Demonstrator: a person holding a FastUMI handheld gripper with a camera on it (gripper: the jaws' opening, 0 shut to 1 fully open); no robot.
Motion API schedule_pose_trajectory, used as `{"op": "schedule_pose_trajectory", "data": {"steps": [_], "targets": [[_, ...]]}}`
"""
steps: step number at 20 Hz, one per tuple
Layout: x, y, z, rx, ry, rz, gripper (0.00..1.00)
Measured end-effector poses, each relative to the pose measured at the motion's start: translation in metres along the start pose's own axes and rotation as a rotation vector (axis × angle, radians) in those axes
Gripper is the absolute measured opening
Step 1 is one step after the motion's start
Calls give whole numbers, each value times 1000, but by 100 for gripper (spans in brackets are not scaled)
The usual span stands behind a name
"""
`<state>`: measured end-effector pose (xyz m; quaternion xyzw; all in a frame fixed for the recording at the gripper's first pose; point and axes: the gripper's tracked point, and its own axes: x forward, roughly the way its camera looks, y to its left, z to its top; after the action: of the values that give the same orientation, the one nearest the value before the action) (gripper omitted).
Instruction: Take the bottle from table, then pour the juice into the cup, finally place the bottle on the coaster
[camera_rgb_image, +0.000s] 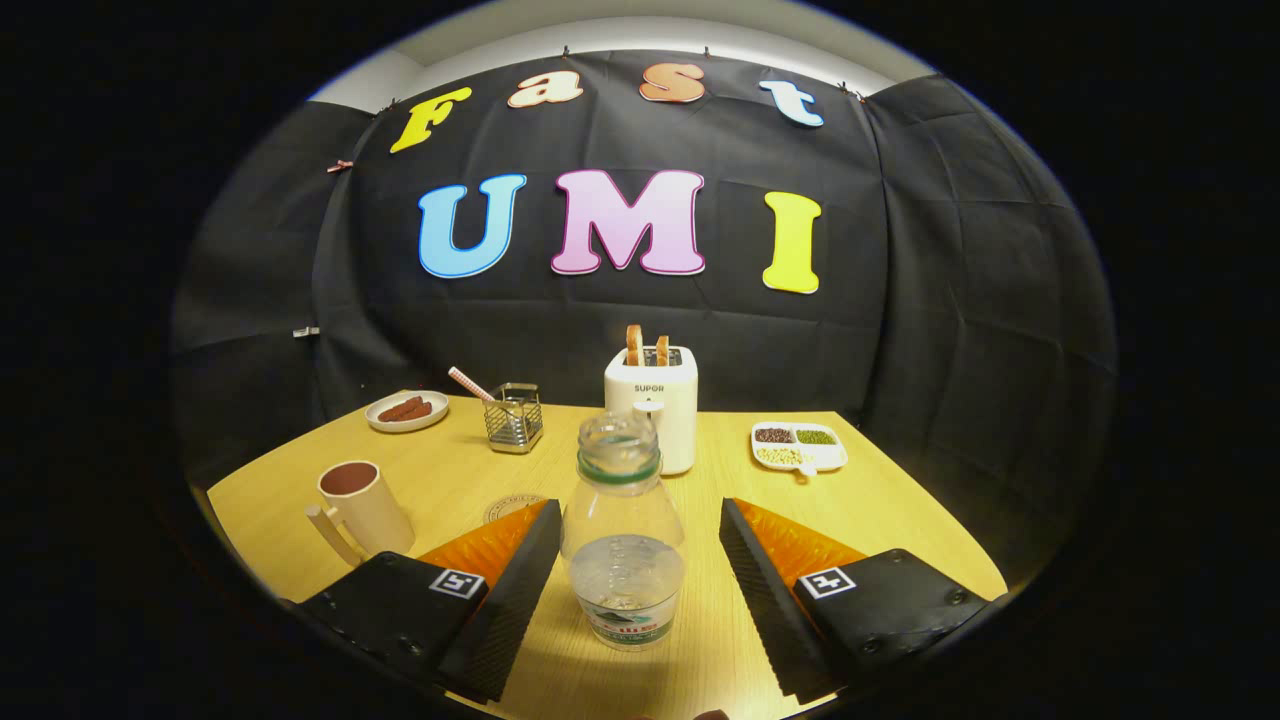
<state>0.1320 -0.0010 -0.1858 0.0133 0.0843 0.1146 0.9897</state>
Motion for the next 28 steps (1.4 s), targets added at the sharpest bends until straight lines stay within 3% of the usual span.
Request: {"op": "schedule_pose_trajectory", "data": {"steps": [9, 16, 20, 28], "targets": [[13, 0, -36, 27, 39, 15, 98], [20, 4, -35, -9, 13, 39, 98], [19, 10, -38, -36, 12, 61, 82], [22, 21, -35, -152, 2, 110, 75]]}}
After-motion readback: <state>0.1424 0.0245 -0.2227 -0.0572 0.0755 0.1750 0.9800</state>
